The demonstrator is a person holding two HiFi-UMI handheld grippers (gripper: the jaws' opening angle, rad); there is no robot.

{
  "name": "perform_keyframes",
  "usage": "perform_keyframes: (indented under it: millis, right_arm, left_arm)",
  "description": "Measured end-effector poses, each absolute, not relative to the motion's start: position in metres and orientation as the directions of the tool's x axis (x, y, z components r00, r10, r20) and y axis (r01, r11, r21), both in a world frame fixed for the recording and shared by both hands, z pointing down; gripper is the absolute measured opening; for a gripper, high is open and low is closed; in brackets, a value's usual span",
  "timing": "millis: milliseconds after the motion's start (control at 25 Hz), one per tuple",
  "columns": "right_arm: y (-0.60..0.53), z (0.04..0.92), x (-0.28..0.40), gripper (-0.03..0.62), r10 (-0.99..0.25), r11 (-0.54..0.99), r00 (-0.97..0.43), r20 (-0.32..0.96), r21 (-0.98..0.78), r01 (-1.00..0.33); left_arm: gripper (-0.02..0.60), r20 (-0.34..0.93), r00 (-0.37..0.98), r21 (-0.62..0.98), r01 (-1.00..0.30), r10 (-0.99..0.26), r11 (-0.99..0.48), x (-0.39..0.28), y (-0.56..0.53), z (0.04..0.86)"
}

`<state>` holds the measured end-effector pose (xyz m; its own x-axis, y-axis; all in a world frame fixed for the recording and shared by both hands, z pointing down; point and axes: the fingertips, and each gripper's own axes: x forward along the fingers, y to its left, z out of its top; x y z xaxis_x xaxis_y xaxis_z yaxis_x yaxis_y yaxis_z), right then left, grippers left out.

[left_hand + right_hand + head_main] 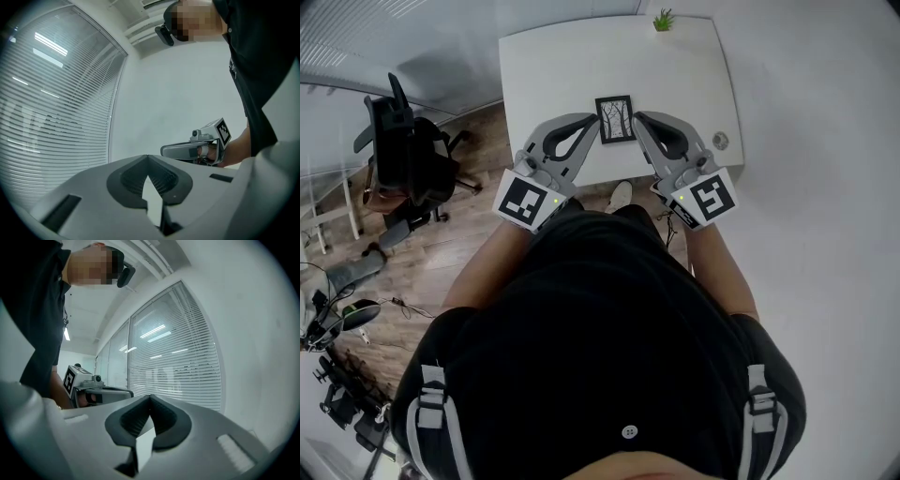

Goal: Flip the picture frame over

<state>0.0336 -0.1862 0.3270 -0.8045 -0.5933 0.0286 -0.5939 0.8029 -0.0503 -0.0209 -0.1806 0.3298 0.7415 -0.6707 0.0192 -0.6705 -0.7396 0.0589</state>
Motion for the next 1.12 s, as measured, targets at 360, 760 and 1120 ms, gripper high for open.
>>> perform_keyframes:
  millis: [360,760,1120]
  right_arm:
    - [-0.189,0.319,0.025,0.009,-0.583,0.811,-0.813,0.011,-0.05,-0.583]
    - [-0.185,0.326,0.027,0.009,-0.575,0.816,-0.817,0.036,-0.045,-0.576]
    - [-0.182,0.327,0.025,0.009,-0.572,0.818,-0.819,0.043,-0.055,-0.573]
  left_arm:
    - [0.008,0.021,0.732,0.045,-0.681,-0.681,-0.731,-0.023,-0.184,0.329]
    - [0.008,0.046,0.719,0.038,-0.695,-0.694,-0.718,-0.028,-0.182,0.33]
    - [0.008,0.031,0.72,0.042,-0.694,-0.694,-0.718,-0.03,-0.178,0.328]
